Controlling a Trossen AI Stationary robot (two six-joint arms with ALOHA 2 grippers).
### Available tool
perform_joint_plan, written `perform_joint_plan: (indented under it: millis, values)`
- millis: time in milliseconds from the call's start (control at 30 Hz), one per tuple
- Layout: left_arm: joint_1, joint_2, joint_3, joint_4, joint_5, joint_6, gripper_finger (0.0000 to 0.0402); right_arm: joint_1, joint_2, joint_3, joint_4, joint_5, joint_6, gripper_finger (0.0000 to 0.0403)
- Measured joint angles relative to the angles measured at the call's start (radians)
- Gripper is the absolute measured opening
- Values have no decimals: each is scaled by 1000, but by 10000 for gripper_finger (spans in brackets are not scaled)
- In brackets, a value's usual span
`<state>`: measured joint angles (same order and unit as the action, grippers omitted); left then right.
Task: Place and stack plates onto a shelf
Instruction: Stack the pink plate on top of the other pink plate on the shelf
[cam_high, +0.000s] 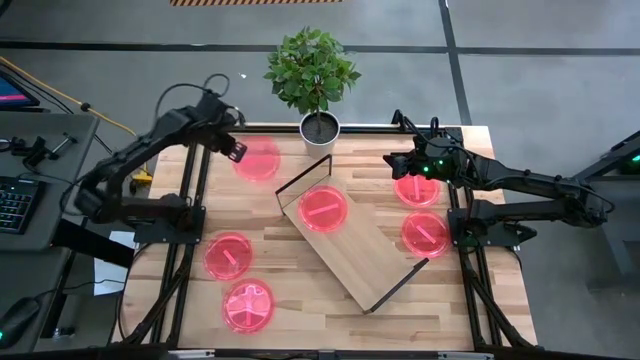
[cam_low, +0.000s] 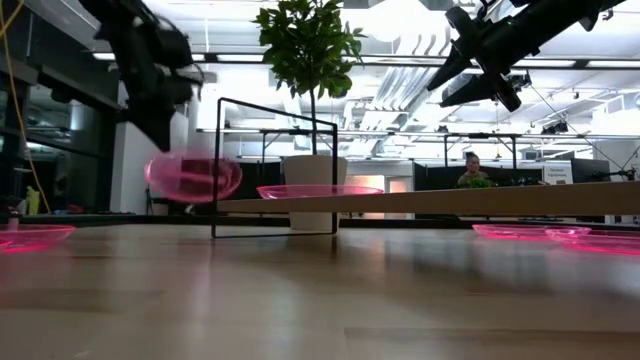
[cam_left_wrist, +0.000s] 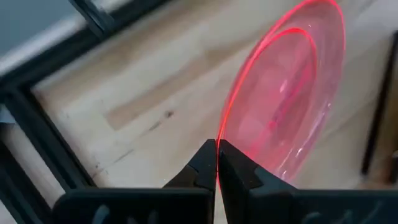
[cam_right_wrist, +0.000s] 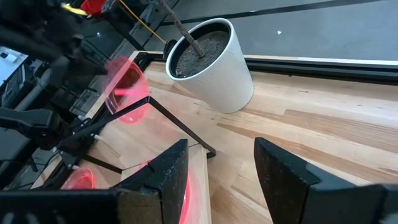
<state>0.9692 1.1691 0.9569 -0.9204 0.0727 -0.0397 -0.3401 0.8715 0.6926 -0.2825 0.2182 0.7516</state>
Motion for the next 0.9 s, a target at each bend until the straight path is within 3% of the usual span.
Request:
perform_joint_plan:
  millis: [200,433,600,900]
  values:
    - [-45,-210,4,14,0,-113,0,0,0,0,-10,0,-1,167]
    - [-151,-367,137,65,-4,-235,0,0,0,0,-9,0,-1,167]
    - [-343,-340,222,84,-36,-331,0,0,0,0,-6,0,8,167]
    - [-882,-101,236,364,-254,-493,0,0,0,0,-6,1,7,167]
